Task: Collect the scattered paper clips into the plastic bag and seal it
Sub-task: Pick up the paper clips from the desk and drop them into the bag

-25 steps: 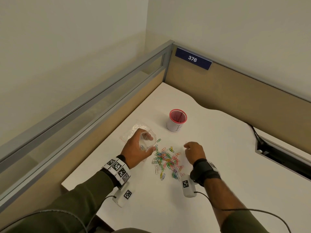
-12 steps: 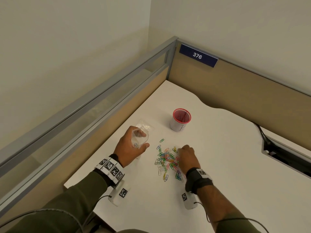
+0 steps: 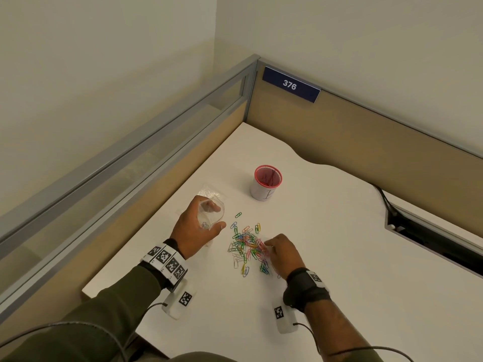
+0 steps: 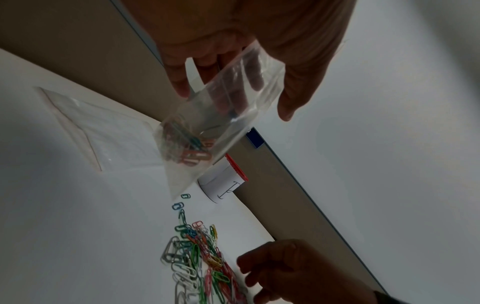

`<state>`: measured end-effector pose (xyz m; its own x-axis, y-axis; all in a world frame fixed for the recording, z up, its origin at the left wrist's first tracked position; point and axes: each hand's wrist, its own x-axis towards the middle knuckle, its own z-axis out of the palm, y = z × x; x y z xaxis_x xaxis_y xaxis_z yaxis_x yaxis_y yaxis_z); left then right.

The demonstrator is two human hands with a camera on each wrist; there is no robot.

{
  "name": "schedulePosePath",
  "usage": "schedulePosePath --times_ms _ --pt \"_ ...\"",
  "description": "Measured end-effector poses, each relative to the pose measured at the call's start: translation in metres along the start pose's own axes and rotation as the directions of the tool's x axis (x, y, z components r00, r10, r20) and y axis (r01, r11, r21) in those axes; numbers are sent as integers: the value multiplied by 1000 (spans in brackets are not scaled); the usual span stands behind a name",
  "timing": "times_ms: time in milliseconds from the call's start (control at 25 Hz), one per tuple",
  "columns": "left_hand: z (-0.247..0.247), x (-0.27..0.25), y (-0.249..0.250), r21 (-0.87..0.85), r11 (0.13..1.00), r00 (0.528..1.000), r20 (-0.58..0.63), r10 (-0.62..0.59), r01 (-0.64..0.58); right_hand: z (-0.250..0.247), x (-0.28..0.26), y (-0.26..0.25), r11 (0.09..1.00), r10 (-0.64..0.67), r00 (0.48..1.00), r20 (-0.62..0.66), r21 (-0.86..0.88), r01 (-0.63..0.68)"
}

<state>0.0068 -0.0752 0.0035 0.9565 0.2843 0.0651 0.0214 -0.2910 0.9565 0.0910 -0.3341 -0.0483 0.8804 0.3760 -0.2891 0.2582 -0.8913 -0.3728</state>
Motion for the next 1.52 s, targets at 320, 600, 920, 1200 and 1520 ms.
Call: schedulePosePath --times_ms 320,600,920,1200,1520 --pt "5 -4 -1 -10 1000 1000 -6 16 -16 9 -47 34 954 299 954 -7 -2 -299" --pt "6 -10 4 24 999 999 14 45 -45 3 0 -18 943 291 949 -124 207 -262" --pt "3 -10 3 29 999 1000 16 12 -13 14 8 -39 982 29 998 49 -189 -19" --pt "8 -9 2 16 1000 999 39 7 -7 6 16 -34 987 35 998 -61 -152 -44" --pt "22 -2 2 52 999 997 70 12 -15 -71 -13 -49 877 114 974 -197 481 -5"
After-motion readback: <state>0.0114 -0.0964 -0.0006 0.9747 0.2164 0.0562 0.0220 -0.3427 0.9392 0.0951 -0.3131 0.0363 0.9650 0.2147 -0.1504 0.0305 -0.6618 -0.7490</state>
